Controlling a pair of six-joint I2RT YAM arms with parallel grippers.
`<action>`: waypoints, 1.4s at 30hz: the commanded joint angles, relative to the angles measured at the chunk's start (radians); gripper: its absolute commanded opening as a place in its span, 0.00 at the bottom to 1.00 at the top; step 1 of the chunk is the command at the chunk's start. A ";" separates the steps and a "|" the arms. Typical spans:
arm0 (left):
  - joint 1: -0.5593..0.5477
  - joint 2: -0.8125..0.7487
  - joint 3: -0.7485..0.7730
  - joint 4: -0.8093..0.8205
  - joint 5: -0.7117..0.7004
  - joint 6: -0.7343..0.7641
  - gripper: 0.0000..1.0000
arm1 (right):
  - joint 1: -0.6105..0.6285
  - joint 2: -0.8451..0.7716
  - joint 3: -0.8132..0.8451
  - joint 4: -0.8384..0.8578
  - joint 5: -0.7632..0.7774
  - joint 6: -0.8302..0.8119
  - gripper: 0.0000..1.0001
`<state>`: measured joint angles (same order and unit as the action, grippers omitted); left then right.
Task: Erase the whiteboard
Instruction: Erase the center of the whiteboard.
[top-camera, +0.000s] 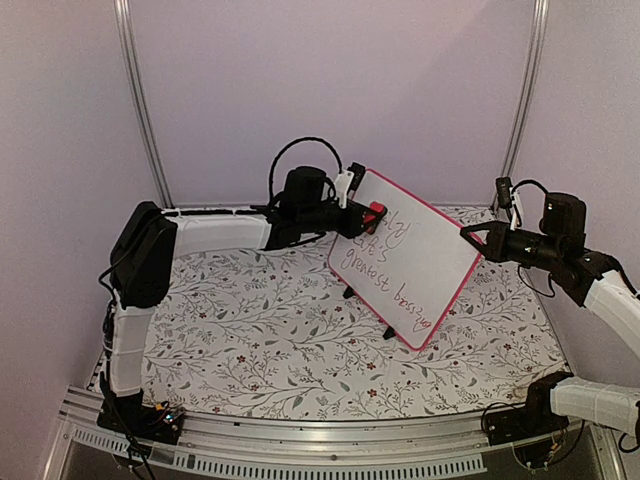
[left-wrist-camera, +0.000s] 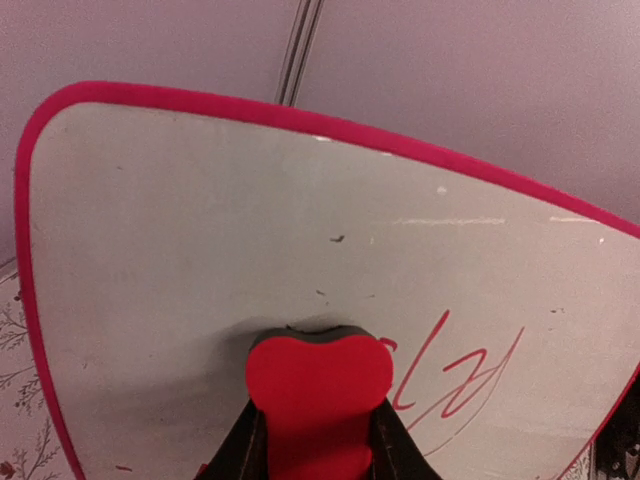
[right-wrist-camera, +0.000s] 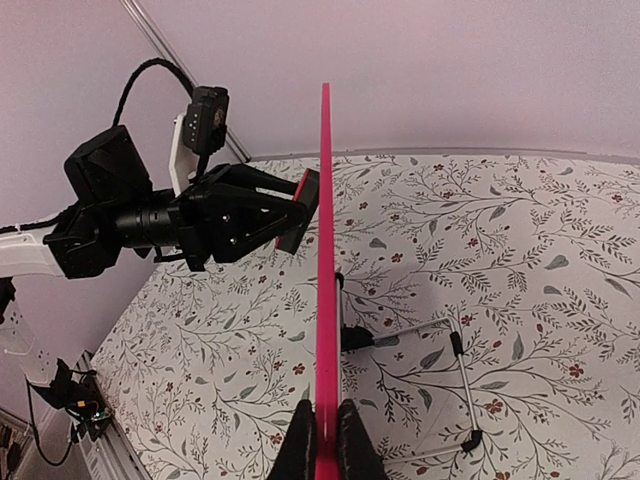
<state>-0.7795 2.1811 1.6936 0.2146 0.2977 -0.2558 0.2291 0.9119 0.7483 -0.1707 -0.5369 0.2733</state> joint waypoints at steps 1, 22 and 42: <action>-0.024 0.034 0.034 -0.026 -0.013 0.015 0.06 | 0.023 -0.001 -0.014 -0.007 -0.103 -0.040 0.00; -0.035 0.011 -0.068 0.023 0.000 0.016 0.05 | 0.023 0.012 -0.009 -0.003 -0.110 -0.040 0.00; -0.038 0.010 -0.132 0.050 0.038 0.008 0.05 | 0.023 0.019 -0.009 0.000 -0.112 -0.040 0.00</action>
<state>-0.7933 2.1860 1.6360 0.2775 0.3237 -0.2401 0.2279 0.9184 0.7483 -0.1635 -0.5343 0.2741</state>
